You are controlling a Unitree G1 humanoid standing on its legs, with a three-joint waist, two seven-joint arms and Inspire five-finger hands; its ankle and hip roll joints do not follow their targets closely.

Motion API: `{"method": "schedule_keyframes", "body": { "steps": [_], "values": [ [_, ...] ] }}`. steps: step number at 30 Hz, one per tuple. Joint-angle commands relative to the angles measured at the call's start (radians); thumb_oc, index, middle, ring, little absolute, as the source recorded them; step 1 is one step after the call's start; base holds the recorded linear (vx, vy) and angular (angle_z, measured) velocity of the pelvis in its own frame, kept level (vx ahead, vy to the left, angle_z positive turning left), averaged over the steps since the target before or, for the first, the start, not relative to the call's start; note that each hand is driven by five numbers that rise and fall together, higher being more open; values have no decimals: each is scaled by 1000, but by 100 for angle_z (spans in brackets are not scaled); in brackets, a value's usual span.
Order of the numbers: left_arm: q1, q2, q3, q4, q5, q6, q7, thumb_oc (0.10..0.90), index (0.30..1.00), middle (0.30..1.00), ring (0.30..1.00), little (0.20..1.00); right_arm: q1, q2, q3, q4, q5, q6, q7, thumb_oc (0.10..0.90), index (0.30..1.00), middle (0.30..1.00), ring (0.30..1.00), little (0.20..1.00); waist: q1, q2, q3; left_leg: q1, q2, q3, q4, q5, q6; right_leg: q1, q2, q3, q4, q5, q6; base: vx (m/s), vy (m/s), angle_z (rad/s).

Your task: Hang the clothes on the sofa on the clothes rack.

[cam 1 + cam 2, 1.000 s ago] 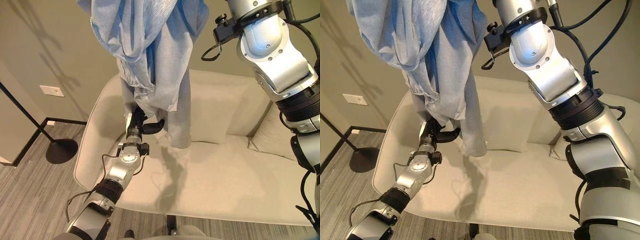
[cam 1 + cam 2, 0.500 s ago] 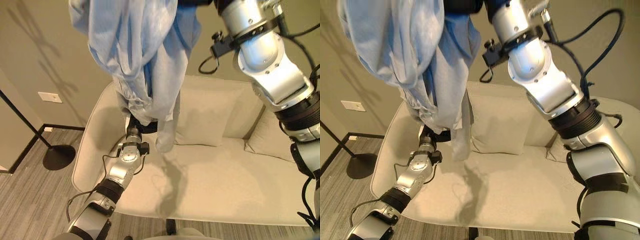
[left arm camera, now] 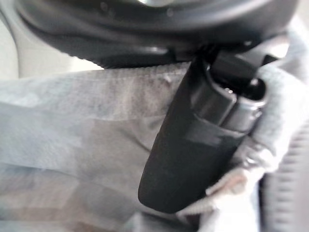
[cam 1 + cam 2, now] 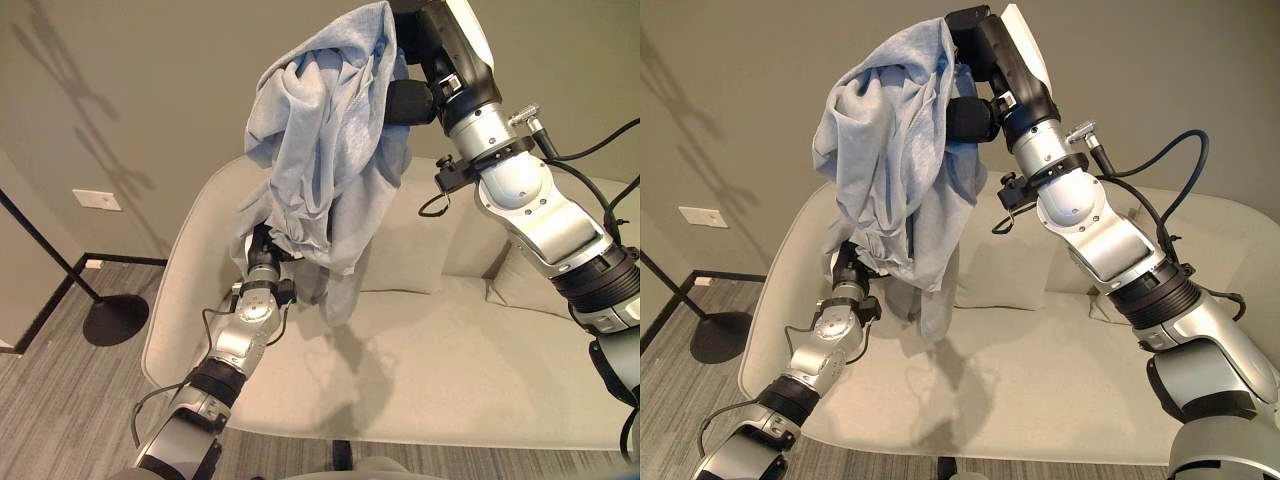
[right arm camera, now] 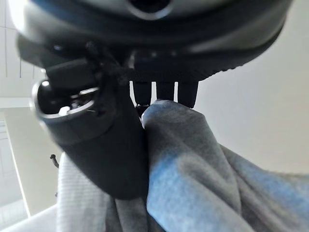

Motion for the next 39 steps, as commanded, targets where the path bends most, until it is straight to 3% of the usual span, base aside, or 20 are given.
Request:
{"method": "schedule_keyframes", "body": {
  "steps": [1,15,23,25,30,36,39],
  "values": [
    [-104,25,-29,-88,36,-105,-14,400,300,300,300,300,-116,-26,-124,10,-3,-69,-45,400,300,300,300,300,22,-22,-78,16,32,37,4,-88,-26,132,-99,-50,28,-150,101,0,0,0],
    [-70,78,-27,-116,43,-66,-60,400,300,300,300,300,-76,-45,-200,94,-61,-17,-84,400,300,300,300,300,30,-5,-66,1,34,30,4,-82,-25,121,-95,-56,30,-150,95,0,0,0],
    [17,160,51,-199,69,-37,-94,400,300,300,300,300,197,-52,-360,169,-99,42,-48,400,300,300,300,300,52,19,-54,-11,32,11,4,-76,-24,126,-99,-80,35,-157,95,-4,-19,8],
    [49,214,123,-247,87,-30,-109,400,300,300,300,300,413,4,-472,113,-122,56,10,400,300,300,300,300,65,38,-46,-20,32,-4,4,-69,-26,129,-101,-100,42,-165,96,-12,-66,13],
    [43,281,203,-281,93,-30,-112,400,300,300,300,300,607,118,-546,48,-137,56,78,400,300,300,300,300,81,65,-37,-27,35,-25,4,-59,-32,135,-99,-123,54,-182,88,-19,-56,12],
    [34,341,261,-280,95,-37,-109,400,300,300,300,300,688,229,-560,49,-151,48,96,400,300,300,300,300,102,85,-29,-35,46,-58,4,-41,-43,150,-83,-147,49,-200,74,-25,-86,20],
    [10,391,301,-289,79,-55,-95,400,300,300,300,300,655,255,-541,54,-143,18,97,400,300,300,300,300,134,89,6,-89,48,-104,56,-28,-51,150,-77,-164,53,-218,62,-119,-73,31]
  ]
}}
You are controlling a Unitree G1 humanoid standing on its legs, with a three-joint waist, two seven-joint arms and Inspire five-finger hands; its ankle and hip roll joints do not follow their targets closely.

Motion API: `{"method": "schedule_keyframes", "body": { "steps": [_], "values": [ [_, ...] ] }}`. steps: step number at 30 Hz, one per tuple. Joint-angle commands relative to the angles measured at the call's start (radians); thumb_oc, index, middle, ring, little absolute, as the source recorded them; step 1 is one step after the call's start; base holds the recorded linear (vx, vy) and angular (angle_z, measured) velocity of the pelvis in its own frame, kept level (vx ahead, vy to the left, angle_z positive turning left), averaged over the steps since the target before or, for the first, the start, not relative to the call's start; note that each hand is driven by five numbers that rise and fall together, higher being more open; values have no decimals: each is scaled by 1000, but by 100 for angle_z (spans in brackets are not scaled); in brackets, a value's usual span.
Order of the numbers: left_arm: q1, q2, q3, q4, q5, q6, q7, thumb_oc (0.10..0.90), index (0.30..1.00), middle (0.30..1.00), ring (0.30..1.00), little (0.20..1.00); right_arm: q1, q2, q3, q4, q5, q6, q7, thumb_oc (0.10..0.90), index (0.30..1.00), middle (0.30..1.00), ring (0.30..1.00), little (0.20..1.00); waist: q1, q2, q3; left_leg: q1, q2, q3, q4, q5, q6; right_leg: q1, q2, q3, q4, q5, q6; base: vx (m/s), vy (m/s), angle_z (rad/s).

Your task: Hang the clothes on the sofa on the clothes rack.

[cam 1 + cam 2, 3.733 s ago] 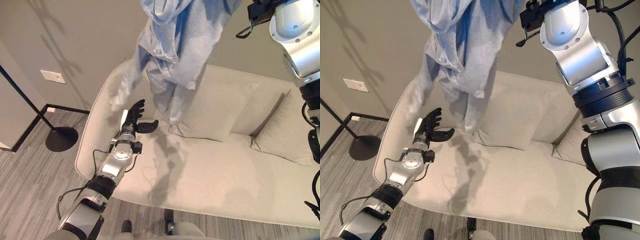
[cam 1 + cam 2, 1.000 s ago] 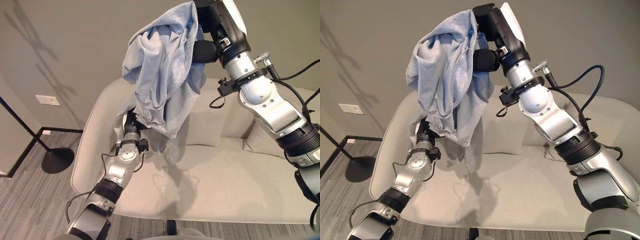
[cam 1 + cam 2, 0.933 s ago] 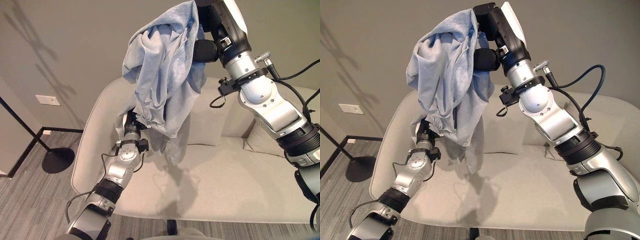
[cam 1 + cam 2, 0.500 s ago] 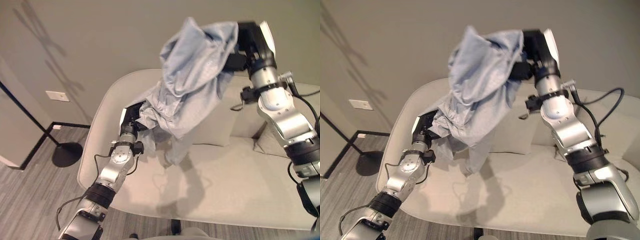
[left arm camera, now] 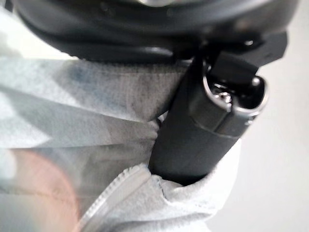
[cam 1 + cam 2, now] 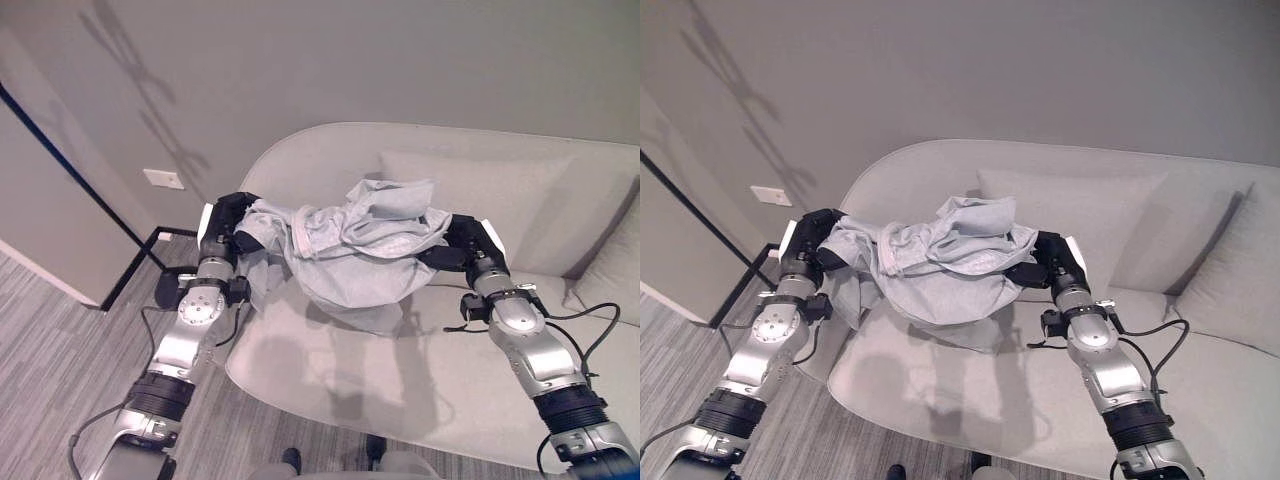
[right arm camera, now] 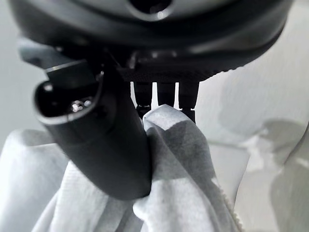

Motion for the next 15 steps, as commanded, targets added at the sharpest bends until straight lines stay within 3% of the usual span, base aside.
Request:
{"method": "schedule_keyframes", "body": {
  "steps": [1,4,6,7,8,9,10,11,12,13,14,15],
  "values": [
    [-116,148,131,-44,25,-129,57,400,300,300,300,300,-87,-50,-94,-53,-53,-135,-35,400,300,300,300,300,37,-72,-83,-62,14,15,54,-24,-33,112,-95,-47,54,-180,78,-133,-3,33],
    [-175,156,114,-42,24,-139,61,400,300,300,300,300,-111,-54,-116,-62,-35,-158,-61,400,300,300,300,300,34,-86,-48,-154,38,40,159,-26,-60,104,-121,-94,80,-185,77,-162,118,52],
    [-196,173,111,-46,26,-146,67,400,300,300,300,300,-134,-57,-118,-81,-23,-165,-70,400,300,300,300,300,24,-97,-45,-155,103,77,186,-23,-60,90,-152,-97,102,-182,87,-78,340,67],
    [-223,192,108,-39,29,-153,78,400,300,300,300,300,-146,-71,-112,-89,-22,-165,-73,400,300,300,300,300,17,-106,-48,-136,191,101,189,8,-59,72,-193,-91,118,-179,100,-40,350,54],
    [-224,192,107,-38,29,-154,78,400,300,300,300,300,-146,-71,-112,-89,-22,-165,-73,400,300,300,300,300,18,-105,-47,-133,194,103,186,9,-60,71,-191,-89,121,-182,100,-26,408,40],
    [-242,211,101,-30,34,-156,83,400,300,300,300,300,-143,-83,-116,-91,-21,-161,-73,409,314,314,314,314,15,-101,-51,-118,231,96,175,47,-73,63,-207,-85,125,-179,110,-1,350,18],
    [-253,235,100,-23,41,-158,95,400,300,300,300,300,-140,-93,-117,-93,-21,-161,-78,452,378,378,378,378,17,-95,-56,-119,247,68,171,74,-92,59,-226,-81,122,-170,125,-2,529,18],
    [-275,264,101,-20,42,-157,104,400,300,300,300,300,-130,-96,-135,-105,-14,-153,-76,698,747,747,747,747,13,-81,-66,-111,232,10,141,53,-106,61,-239,-81,112,-152,141,18,522,12],
    [-292,275,103,-15,45,-158,107,400,300,300,300,300,-126,-94,-141,-99,-5,-154,-75,740,811,811,811,811,14,-72,-79,-98,212,-11,110,12,-122,61,-258,-82,102,-128,155,34,700,11],
    [-339,294,88,-8,56,-157,111,400,300,300,300,300,-106,-78,-162,-91,-2,-152,-81,800,900,900,900,900,8,-62,-96,-80,166,-16,62,-55,-114,59,-321,-101,64,-47,188,-14,718,7],
    [-369,313,76,3,67,-156,112,400,300,300,300,300,-92,-64,-174,-98,-9,-152,-84,800,900,900,900,900,6,-68,-94,-76,124,-14,50,-73,-90,32,-364,-98,53,34,202,-4,577,8],
    [-371,314,73,5,67,-156,112,400,300,300,300,300,-91,-63,-175,-100,-9,-151,-84,800,900,900,900,900,9,-72,-97,-73,122,-10,50,-80,-88,34,-367,-96,49,32,206,-69,363,-1]
  ]
}}
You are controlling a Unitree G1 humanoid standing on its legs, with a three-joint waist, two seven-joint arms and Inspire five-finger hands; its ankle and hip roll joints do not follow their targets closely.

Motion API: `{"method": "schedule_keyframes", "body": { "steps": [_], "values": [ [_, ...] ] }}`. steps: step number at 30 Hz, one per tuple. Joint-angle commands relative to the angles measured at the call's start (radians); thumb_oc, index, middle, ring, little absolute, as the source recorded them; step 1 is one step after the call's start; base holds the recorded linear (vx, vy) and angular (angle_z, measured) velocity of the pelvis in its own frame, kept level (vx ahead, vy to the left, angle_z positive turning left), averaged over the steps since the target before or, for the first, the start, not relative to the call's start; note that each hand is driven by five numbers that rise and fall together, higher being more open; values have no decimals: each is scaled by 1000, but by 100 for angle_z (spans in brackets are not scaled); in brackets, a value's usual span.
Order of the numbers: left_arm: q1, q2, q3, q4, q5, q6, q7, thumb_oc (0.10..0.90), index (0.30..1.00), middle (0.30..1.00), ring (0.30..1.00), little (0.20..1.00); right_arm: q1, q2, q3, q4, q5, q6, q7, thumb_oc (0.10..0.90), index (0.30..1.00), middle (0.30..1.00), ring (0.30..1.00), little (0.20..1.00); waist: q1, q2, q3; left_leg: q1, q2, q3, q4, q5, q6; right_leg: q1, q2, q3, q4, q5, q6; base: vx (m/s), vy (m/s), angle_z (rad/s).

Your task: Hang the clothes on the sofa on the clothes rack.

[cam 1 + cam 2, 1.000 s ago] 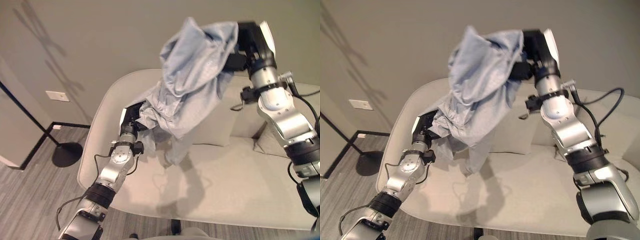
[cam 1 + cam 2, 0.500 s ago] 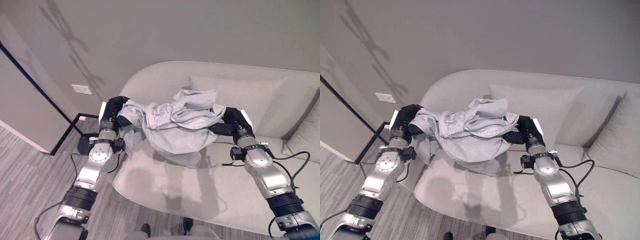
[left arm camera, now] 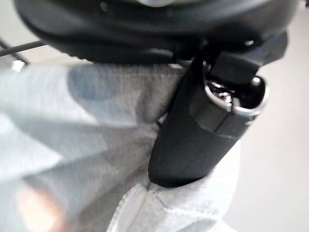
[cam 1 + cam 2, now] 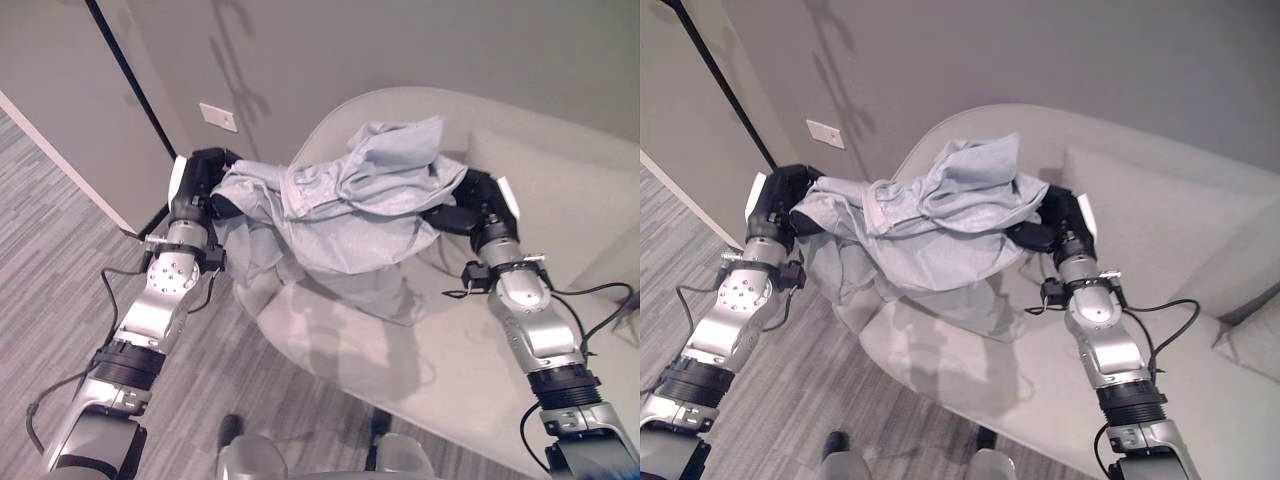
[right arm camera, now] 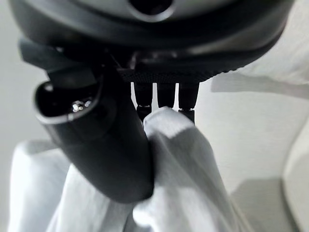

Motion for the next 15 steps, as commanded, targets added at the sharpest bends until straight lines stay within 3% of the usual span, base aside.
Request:
{"method": "schedule_keyframes", "body": {
  "steps": [1,2,3,4,5,6,8,10,11,12,13,14,15],
  "values": [
    [-181,182,112,-9,71,-155,109,400,300,300,300,300,-7,-49,-31,-49,-17,-96,-66,800,900,900,900,900,45,-45,-180,14,-68,37,17,-94,52,18,-197,1,37,65,85,-131,364,2],
    [-204,222,114,-12,80,-157,115,400,300,300,300,300,-17,-36,-28,-55,-18,-101,-72,800,900,900,900,900,60,-38,-163,10,-94,70,25,-100,73,-21,-223,-43,58,106,82,-222,505,-11],
    [-222,257,110,-18,94,-156,114,400,300,300,300,300,-21,-31,-25,-53,-16,-104,-72,800,900,900,900,900,67,-24,-155,9,-106,86,24,-102,84,-25,-211,-65,73,70,73,-183,345,-28],
    [-225,258,109,-16,94,-156,114,400,300,300,300,300,-22,-30,-26,-52,-16,-104,-72,800,900,900,900,900,65,-29,-155,4,-111,84,24,-98,86,-30,-216,-65,75,72,73,-266,638,-80],
    [-339,324,44,20,101,-150,112,400,300,300,300,300,-57,-24,8,-38,-17,-117,-79,800,900,900,900,900,61,13,-136,-5,-169,98,-2,-61,125,-38,-91,3,235,-95,23,-211,490,-60],
    [-347,324,39,24,100,-151,112,400,300,300,300,300,-59,-24,6,-36,-17,-118,-80,800,900,900,900,900,64,11,-135,-7,-169,98,-3,-58,125,-43,-92,5,240,-96,22,-259,593,-1],
    [-456,352,-26,85,101,-141,111,400,300,300,300,300,-74,-33,36,-26,-12,-129,-77,800,900,900,900,900,66,34,-139,-11,-198,101,-29,-30,147,-27,6,-21,345,-244,-23,-120,255,47],
    [-537,347,-83,134,101,-133,104,400,300,300,300,300,-65,-42,41,-21,-9,-132,-65,800,900,900,900,900,62,29,-138,-12,-225,95,-36,-13,152,-47,92,-12,415,-305,-37,-71,162,0],
    [-540,347,-86,135,101,-134,104,400,300,300,300,300,-65,-42,40,-21,-9,-132,-65,800,900,900,900,900,63,28,-139,-13,-225,95,-37,-13,152,-49,92,-12,415,-305,-38,17,141,-3],
    [-631,392,-156,195,131,-118,81,400,300,300,300,300,-35,-57,56,-5,12,-142,-51,800,900,900,900,900,49,6,-146,4,-274,103,-42,-17,150,-14,197,22,327,-342,-94,21,93,2],
    [-638,391,-162,199,130,-120,81,400,300,300,300,300,-35,-56,53,-5,12,-143,-51,800,900,900,900,900,49,6,-145,3,-272,101,-43,-13,149,-10,200,19,315,-332,-95,51,110,-1],
    [-688,398,-184,196,132,-124,79,400,300,300,300,300,-27,-68,52,1,16,-146,-48,800,900,900,900,900,44,-2,-156,5,-293,95,-43,-19,149,24,205,31,224,-328,-102,29,3,17],
    [-745,423,-234,232,142,-124,65,400,300,300,300,300,-22,-52,67,1,30,-157,-28,800,900,900,900,900,40,0,-168,-2,-297,106,-43,-16,147,46,218,51,126,-280,-89,45,19,31]
  ]
}}
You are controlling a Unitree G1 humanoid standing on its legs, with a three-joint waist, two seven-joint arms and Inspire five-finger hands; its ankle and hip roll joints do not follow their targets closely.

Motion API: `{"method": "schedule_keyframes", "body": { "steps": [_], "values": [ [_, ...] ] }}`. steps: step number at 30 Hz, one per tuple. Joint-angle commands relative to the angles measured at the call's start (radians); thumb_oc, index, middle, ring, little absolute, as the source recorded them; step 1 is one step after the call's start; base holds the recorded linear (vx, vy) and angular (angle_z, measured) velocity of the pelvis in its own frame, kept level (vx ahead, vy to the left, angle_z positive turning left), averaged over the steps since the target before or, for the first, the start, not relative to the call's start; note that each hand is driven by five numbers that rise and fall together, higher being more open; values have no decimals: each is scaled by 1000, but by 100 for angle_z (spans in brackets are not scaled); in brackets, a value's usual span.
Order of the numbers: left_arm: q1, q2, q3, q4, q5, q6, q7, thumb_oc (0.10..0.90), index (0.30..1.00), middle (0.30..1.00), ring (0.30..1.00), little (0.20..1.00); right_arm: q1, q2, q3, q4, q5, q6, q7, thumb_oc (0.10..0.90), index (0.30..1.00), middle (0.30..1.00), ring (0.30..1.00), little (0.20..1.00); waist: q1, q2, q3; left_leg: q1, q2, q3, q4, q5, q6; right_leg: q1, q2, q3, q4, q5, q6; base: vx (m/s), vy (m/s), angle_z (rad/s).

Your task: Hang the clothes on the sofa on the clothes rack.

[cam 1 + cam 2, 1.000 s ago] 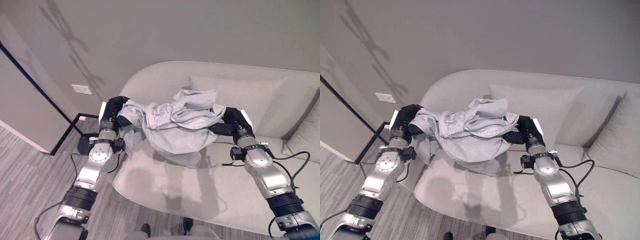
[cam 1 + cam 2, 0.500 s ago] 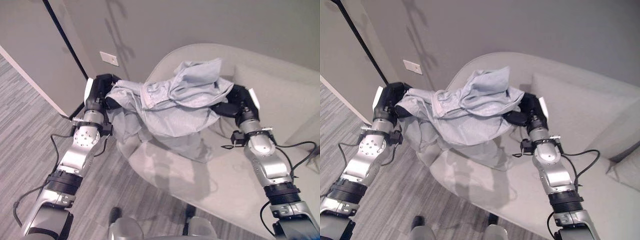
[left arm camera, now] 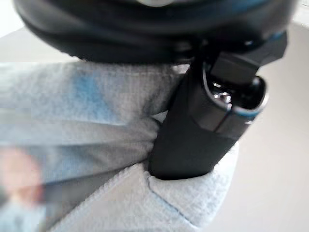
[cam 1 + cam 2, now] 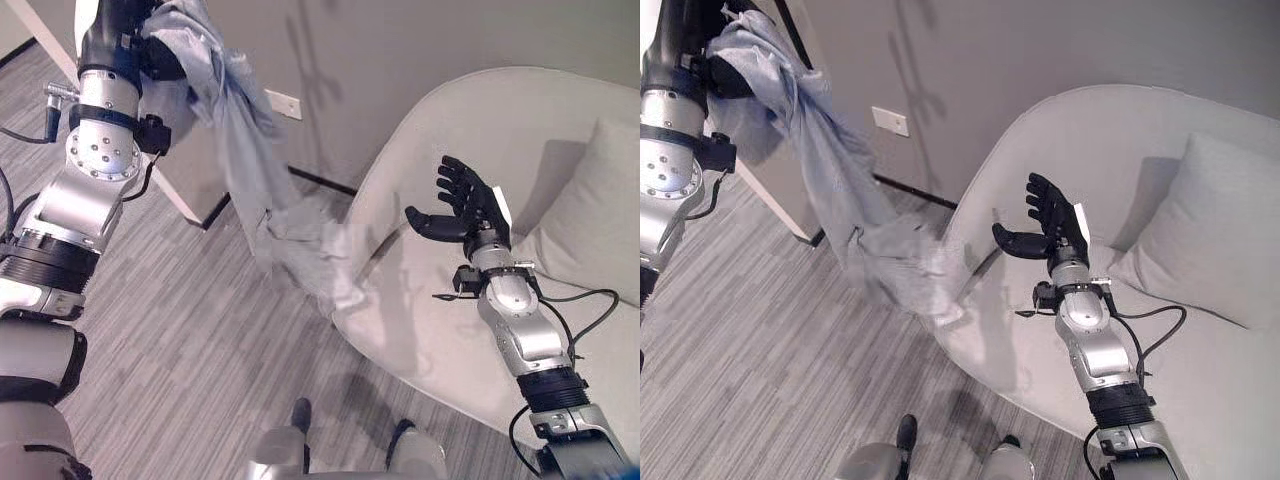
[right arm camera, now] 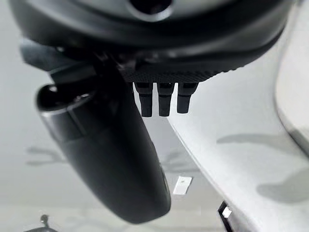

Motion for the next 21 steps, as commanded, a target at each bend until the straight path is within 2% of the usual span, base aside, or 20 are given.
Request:
{"method": "schedule_keyframes", "body": {
  "steps": [1,4,7,11,14,15,16,17,19,20,21],
  "values": [
    [-254,70,-51,60,67,-111,5,400,300,300,300,300,-6,-95,-20,-42,28,-148,4,800,900,900,900,900,-42,3,-176,-3,-116,57,-64,-25,13,172,80,-14,-274,84,-10,17,3,20],
    [-324,63,-105,102,58,-118,-3,400,300,300,300,300,45,-94,-20,-60,25,-148,30,800,900,900,900,900,-51,7,-192,-2,-120,65,-64,-35,13,193,85,-24,-316,100,-7,17,-1,-3],
    [-389,58,-138,119,50,-127,-7,400,300,300,300,300,80,-129,-4,-68,-32,-138,63,800,900,900,900,900,-62,15,-199,5,-122,64,-64,-32,14,195,81,-24,-318,107,-5,4,-7,19],
    [-461,57,-173,139,43,-140,-6,400,300,300,300,300,66,-153,35,-41,-49,-137,106,800,900,900,900,900,-60,18,-206,17,-118,68,-64,-37,14,199,80,-31,-318,100,3,-1,-4,-1],
    [-514,38,-179,147,24,-151,5,400,300,300,300,300,25,-162,70,-6,-44,-139,119,800,900,900,900,900,-51,11,-184,12,-111,80,-37,-18,0,206,67,-45,-318,105,5,-101,0,3],
    [-541,18,-177,150,11,-161,13,400,300,300,300,300,-10,-181,81,10,-55,-140,117,800,900,900,900,900,-54,-2,-158,-57,-89,136,61,-30,-29,209,40,-69,-318,110,8,-165,87,12],
    [-557,11,-182,158,-2,-172,15,400,300,300,300,300,-35,-194,100,18,-73,-143,119,800,900,900,900,900,-50,-5,-155,-68,-56,158,75,-32,-39,210,24,-78,-318,113,9,-166,87,23],
    [-560,11,-184,159,-2,-173,15,400,300,300,300,300,-38,-193,101,19,-73,-143,118,800,900,900,900,900,-50,-5,-154,-68,-55,159,77,-33,-39,210,25,-78,-318,113,9,-37,95,34],
    [-570,6,-191,166,-34,-183,18,400,300,300,300,300,-64,-184,150,34,-78,-140,141,800,900,900,900,900,-45,-12,-162,-49,4,123,46,-16,-48,202,4,-76,-316,120,14,25,124,17],
    [-558,7,-183,155,-49,-188,21,400,300,300,300,300,-67,-191,170,39,-89,-135,153,800,900,900,900,900,-46,0,-167,-17,46,88,6,8,-57,194,-2,-75,-305,109,17,45,171,-11],
    [-557,4,-183,143,-54,-189,23,400,300,300,300,300,-63,-198,172,34,-97,-130,160,800,900,900,900,900,-52,15,-169,1,59,57,-35,22,-62,195,-1,-76,-297,100,18,50,191,-15]
  ]
}}
